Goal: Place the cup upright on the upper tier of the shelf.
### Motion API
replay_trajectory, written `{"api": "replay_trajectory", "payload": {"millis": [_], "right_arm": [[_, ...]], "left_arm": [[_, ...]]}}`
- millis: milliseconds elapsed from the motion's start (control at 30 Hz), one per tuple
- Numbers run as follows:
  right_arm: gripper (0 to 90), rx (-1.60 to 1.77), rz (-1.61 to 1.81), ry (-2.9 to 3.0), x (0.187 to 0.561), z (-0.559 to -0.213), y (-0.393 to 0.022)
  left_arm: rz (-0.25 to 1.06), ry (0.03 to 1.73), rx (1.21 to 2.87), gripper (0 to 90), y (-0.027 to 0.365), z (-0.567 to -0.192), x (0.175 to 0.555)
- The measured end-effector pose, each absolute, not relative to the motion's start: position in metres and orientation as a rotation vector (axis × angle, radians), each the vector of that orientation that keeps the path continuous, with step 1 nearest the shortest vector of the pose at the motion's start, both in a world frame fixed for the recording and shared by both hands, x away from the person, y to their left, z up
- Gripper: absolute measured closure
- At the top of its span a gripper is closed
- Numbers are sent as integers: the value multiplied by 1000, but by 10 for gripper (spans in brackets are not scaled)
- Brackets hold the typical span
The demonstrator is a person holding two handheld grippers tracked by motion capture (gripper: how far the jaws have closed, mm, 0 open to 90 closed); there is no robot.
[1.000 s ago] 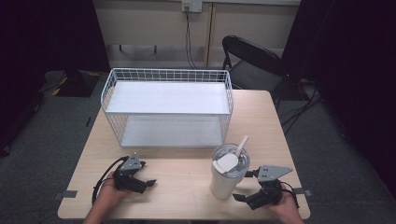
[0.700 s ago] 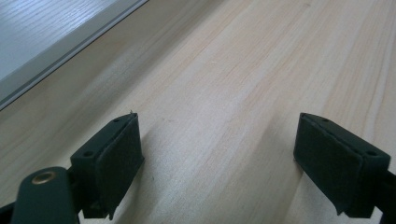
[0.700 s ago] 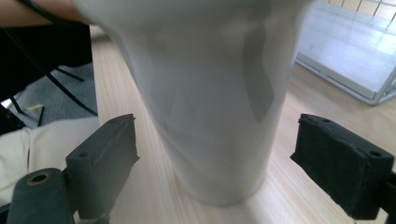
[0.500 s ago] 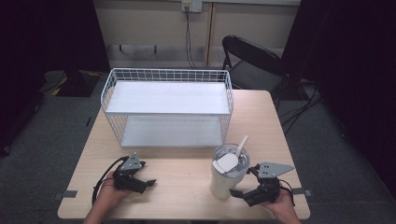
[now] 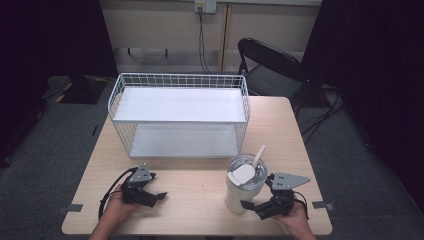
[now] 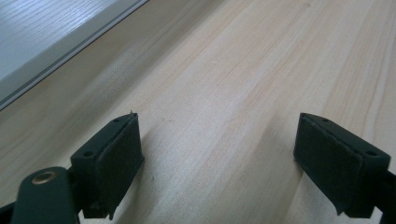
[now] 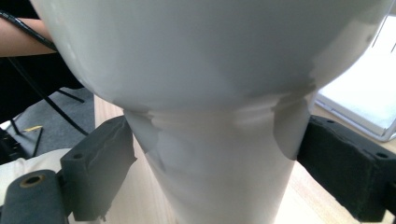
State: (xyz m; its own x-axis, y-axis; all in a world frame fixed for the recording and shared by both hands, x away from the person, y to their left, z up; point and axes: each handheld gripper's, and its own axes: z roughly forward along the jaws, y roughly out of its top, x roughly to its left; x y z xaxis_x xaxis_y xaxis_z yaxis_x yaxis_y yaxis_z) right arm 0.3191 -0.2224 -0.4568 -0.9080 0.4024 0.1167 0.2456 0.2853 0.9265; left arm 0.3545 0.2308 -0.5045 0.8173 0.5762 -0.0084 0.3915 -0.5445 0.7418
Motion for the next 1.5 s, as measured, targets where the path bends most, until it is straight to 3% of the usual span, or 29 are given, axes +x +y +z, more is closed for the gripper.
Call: {"api": "replay_trajectory", "payload": {"millis": [1500], "right_arm": [[85,581,1779,2263,321,-465,-204]], "left_arm": [[303,707,2216,150,231,-504,355]]}}
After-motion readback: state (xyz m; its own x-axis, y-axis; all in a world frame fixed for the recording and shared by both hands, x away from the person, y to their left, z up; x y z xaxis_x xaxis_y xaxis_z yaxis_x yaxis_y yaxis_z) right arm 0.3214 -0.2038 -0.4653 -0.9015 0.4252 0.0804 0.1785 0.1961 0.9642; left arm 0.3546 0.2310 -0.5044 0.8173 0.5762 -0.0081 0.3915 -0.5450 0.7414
